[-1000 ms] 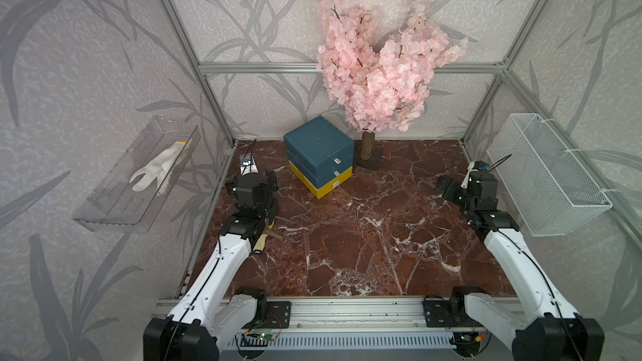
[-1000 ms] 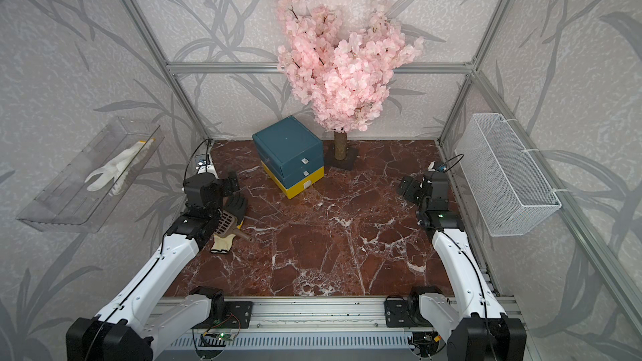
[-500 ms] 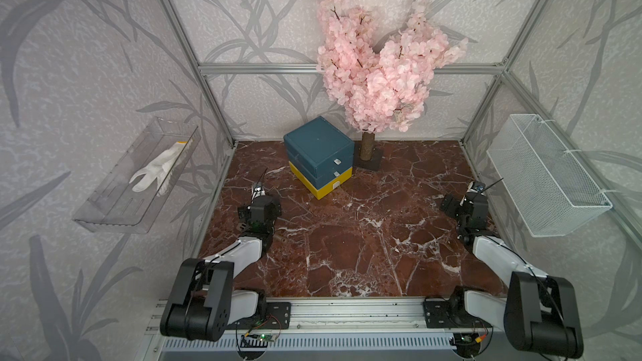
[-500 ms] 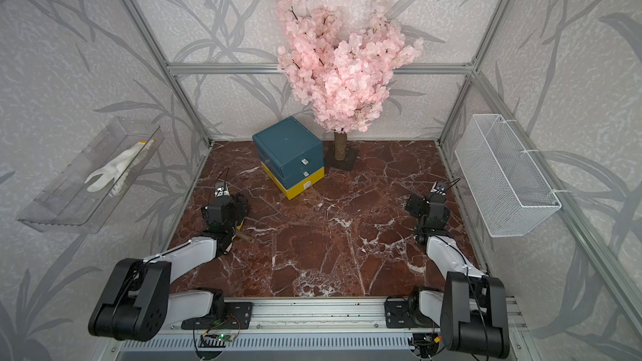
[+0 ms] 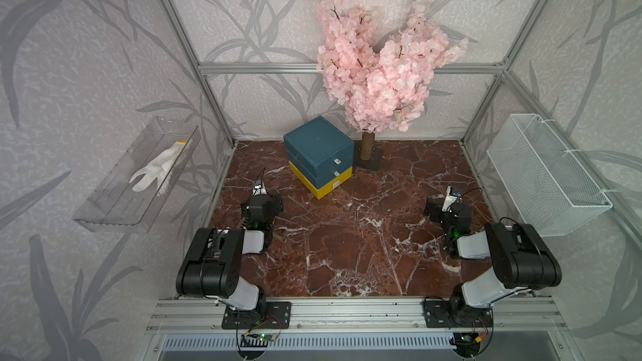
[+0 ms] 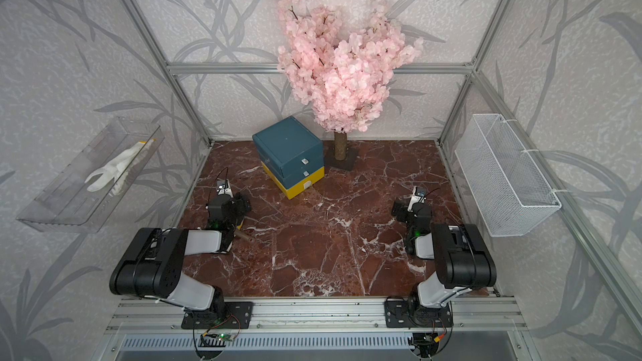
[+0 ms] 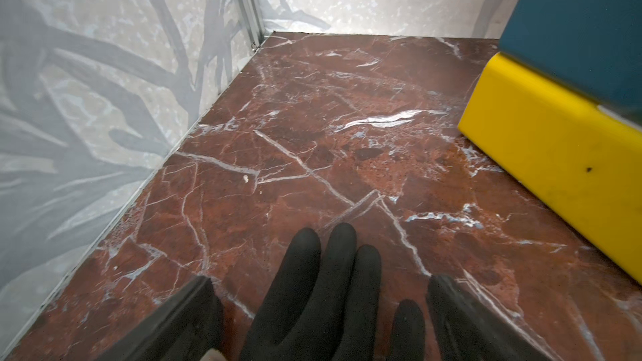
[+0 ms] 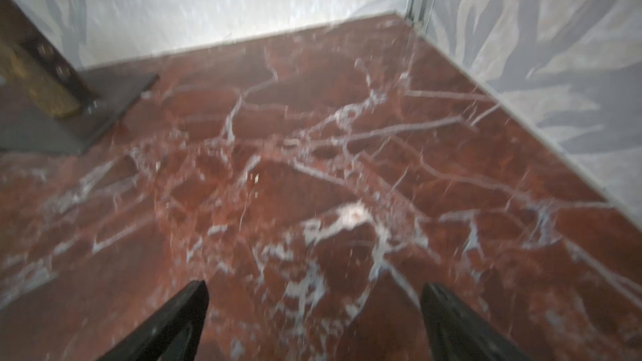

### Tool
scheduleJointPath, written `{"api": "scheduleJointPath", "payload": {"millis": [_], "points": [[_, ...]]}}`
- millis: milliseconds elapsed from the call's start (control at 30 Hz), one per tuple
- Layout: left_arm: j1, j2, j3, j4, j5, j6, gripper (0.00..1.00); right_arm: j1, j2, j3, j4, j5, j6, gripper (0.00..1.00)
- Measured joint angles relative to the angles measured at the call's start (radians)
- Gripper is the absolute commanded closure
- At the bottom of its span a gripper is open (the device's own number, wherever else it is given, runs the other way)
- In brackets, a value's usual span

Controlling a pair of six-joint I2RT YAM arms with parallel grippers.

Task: Please place the pencils in the drawer according to their color
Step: Reset both arms

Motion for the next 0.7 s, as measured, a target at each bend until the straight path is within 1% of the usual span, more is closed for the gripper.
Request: {"api": "scheduleJointPath", "payload": {"millis": [167,567,700], "points": [[0.016,0.000,0.001,0.003,0.063,-0.001,0.00,0.002,0.004,0.075,0.008,-0.010,-0.023,0.01],[0.028,0.000,0.009,-0.002,0.066,-0.012,0.00,0.003,0.005,0.075,0.027,-0.013,-0.038,0.01],[0.028,0.000,0.009,-0.003,0.066,-0.012,0.00,0.003,0.005,0.076,0.022,-0.038,-0.047,0.01]]}}
